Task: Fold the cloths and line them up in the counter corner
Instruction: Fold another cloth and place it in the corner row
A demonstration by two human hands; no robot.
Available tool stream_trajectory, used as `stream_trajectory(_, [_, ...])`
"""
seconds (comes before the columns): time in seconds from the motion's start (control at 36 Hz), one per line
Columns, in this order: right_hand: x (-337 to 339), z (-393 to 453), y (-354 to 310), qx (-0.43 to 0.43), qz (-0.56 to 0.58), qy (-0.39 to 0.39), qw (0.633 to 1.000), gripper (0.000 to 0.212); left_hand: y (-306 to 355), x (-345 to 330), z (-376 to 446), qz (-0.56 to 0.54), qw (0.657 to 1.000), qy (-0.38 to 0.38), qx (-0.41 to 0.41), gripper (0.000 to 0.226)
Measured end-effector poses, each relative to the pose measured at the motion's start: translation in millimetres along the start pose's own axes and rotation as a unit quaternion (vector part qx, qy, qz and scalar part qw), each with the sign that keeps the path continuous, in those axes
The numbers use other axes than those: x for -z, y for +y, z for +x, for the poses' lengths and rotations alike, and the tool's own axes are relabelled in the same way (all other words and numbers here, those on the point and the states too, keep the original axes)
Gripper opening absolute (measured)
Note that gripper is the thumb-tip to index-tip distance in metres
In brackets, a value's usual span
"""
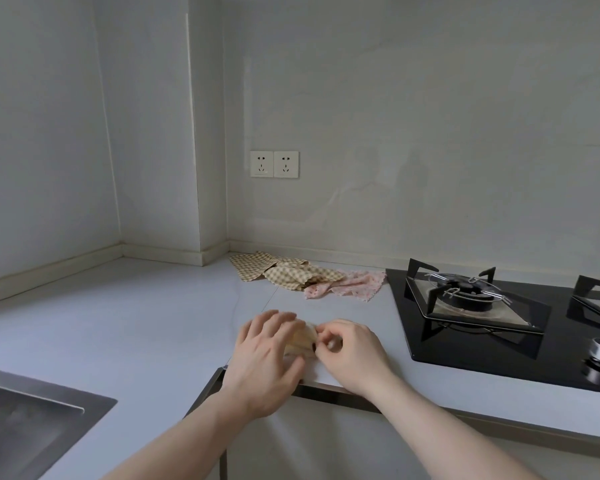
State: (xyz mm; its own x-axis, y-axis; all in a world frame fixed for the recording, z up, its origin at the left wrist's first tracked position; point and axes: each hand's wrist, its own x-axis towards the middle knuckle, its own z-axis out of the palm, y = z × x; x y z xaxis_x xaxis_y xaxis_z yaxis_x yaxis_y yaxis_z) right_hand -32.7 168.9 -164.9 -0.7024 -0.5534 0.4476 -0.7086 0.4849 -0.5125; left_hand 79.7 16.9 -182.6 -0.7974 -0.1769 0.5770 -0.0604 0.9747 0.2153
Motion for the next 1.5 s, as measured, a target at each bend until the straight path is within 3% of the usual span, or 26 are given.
stream_trajectory(0.11, [3, 3, 2, -0.023, 0.014, 0.011, 1.000, 0.005, 0, -2, 5, 0.034, 0.998, -0.036, 0.029, 0.049])
stream_trajectory(0.31, [3, 5, 7, -0.053, 0.056, 0.028, 0.997, 0.019, 2, 2, 5, 0.038, 0.997, -0.043, 0.048, 0.054])
stream_trajectory(0.61, [5, 6, 2, -0.101, -0.074, -0.042, 0.991, 0.043, -4, 0, 7, -0.002, 0.995, -0.048, 0.089, 0.032])
stream_trajectory(0.75, [4, 5, -1, -0.097, -0.103, -0.060, 0.988, 0.023, -6, 1, 7, -0.042, 0.992, -0.034, 0.115, 0.019])
stream_trajectory(0.86, [7, 2, -4, -0.101, -0.079, -0.067, 0.989, 0.023, -8, 5, 7, -0.116, 0.981, -0.023, 0.152, 0.010])
stream_trajectory(1.0, [9, -2, -1, -0.107, 0.018, -0.068, 0.992, 0.039, -3, 14, 6, -0.154, 0.973, -0.052, 0.164, 0.013])
stream_trajectory(1.11, [14, -2, -1, -0.117, 0.081, -0.064, 0.988, 0.021, 4, 21, 7, -0.179, 0.970, -0.046, 0.158, 0.027])
stream_trajectory(1.17, [16, -1, 0, -0.111, 0.095, -0.056, 0.988, 0.018, 7, 24, 9, -0.189, 0.969, -0.036, 0.157, 0.023])
stream_trajectory(1.25, [17, -2, 0, -0.091, 0.122, -0.062, 0.986, 0.016, 8, 25, 8, -0.269, 0.945, -0.022, 0.184, 0.012])
stream_trajectory(1.39, [15, 3, -3, -0.103, 0.206, -0.079, 0.970, 0.019, 5, 27, 9, -0.398, 0.885, 0.011, 0.243, 0.013])
stream_trajectory(1.5, [15, 7, -7, -0.138, 0.267, -0.085, 0.950, 0.015, 4, 26, 17, -0.425, 0.857, -0.006, 0.292, 0.022])
